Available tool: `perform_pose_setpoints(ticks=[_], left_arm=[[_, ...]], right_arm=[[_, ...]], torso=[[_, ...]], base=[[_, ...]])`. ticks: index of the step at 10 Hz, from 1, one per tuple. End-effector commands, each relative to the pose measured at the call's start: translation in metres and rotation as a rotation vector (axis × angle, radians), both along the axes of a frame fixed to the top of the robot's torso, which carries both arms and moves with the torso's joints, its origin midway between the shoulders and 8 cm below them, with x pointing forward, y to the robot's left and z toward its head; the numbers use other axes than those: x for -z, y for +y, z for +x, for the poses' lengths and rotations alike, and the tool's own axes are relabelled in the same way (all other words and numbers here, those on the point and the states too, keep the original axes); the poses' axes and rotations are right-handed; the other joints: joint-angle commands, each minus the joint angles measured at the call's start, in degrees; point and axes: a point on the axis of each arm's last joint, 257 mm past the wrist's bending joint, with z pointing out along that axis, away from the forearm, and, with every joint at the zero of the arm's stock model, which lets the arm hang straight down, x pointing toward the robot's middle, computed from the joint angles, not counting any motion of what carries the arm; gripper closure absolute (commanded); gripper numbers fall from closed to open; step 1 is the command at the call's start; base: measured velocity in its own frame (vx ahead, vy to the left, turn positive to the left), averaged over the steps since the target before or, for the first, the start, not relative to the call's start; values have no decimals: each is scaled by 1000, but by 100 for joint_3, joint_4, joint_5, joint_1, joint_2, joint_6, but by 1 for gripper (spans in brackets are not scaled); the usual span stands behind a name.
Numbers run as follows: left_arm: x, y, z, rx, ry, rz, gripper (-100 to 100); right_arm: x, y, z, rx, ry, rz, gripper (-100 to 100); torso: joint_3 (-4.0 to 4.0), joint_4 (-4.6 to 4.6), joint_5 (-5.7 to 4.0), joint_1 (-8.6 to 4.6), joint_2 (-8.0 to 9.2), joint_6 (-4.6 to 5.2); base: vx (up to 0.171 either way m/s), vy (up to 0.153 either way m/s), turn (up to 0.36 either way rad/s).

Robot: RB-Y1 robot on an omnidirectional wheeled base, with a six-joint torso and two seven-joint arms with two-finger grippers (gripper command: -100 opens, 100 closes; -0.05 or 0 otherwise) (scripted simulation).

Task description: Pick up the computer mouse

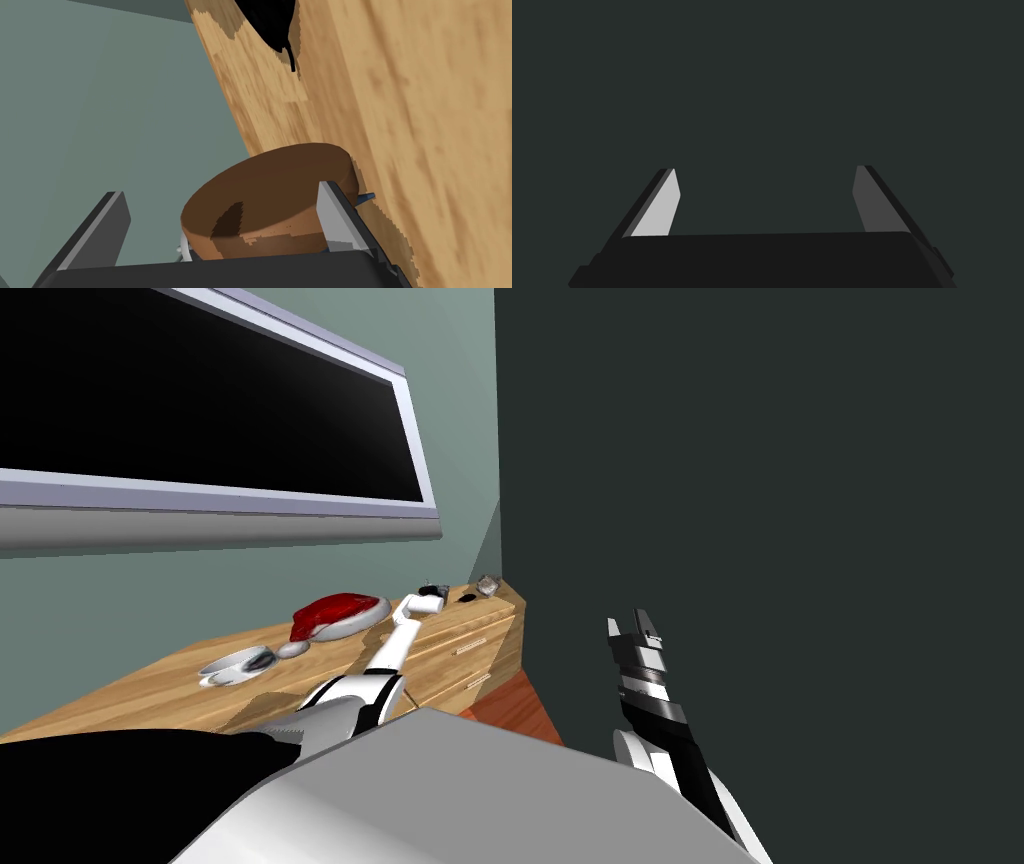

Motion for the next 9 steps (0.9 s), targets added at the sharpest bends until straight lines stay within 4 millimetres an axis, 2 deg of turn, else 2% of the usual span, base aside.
perform_pose_setpoints(ticks=[1,2,3,5,6,7,8,9], left_arm=[[-6,21,-1,-48,26,-28,-100],[7,23,-6,-59,60,-40,-100],[-7,40,-5,-98,59,-60,-100],[11,42,-11,-112,106,-80,-100],[1,57,-13,-154,121,-112,-100],[14,59,-18,-163,150,-124,-100],[-1,72,-19,-199,149,-152,-100],[14,73,-25,-209,183,-168,-100]], right_arm=[[0,0,0,0,0,0,0],[0,0,0,0,0,0,0],[0,0,0,0,0,0,0],[0,0,0,0,0,0,0],[0,0,0,0,0,0,0],[0,0,0,0,0,0,0],[0,0,0,0,0,0,0],[0,0,0,0,0,0,0]], torso=[[0,0,0,0,0,0],[-1,0,-2,-3,-2,7],[-1,0,0,0,-2,1],[-2,-1,0,1,-3,1],[-2,-1,1,1,-3,-1],[-3,0,-1,0,-5,5],[-4,-2,1,2,-6,1],[-4,-1,-1,3,-8,5]], base=[[1,-5,-194],[1,3,-112],[4,2,-179],[4,6,-38],[11,1,-174],[13,11,-112],[16,13,-180],[17,17,-94]])
